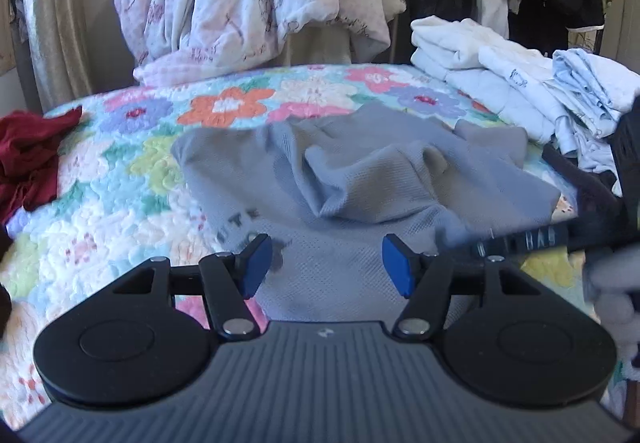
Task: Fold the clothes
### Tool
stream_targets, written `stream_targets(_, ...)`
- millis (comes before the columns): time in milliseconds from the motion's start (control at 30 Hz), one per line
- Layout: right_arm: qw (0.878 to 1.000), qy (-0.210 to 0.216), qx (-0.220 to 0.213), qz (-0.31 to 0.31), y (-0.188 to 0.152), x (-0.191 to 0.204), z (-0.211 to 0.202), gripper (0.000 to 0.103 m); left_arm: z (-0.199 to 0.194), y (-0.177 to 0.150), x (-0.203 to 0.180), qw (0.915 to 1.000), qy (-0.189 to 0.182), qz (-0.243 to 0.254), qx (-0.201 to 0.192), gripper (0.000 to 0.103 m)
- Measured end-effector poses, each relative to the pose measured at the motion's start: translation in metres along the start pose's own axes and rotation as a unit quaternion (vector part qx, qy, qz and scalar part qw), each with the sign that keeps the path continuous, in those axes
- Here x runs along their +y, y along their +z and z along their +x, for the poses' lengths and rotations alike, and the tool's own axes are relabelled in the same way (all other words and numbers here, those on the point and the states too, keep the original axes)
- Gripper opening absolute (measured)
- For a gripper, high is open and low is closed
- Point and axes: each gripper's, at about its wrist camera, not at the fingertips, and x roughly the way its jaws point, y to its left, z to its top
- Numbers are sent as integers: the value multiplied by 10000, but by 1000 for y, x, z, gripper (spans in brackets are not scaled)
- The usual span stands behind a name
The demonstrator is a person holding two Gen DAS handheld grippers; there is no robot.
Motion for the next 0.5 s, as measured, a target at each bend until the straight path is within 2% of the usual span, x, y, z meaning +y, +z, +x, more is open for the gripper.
stream_targets(100,9970,526,-550,-165,32,12,-19,9,-13,10,-12,9970,-506,345,-480,62)
stream_targets(167,9938,752,-780,-264,55,18,-32,9,-12,17,-28,9954,-602,582,-456,68)
stream_targets(200,9923,866,-848,-273,66,20,-37,9,-7,20,-37,9957,-551,653,-358,72)
stream_targets(300,9898,1158,-816,-123,87,18,-44,9,15,24,-57,9976,-349,586,-88,73)
stream_targets(367,9897,1243,-707,-39,90,16,-45,9,30,21,-67,9981,-185,593,52,74)
stream_targets(500,9897,1265,-672,-68,90,6,-46,9,57,12,-78,9957,393,699,455,71)
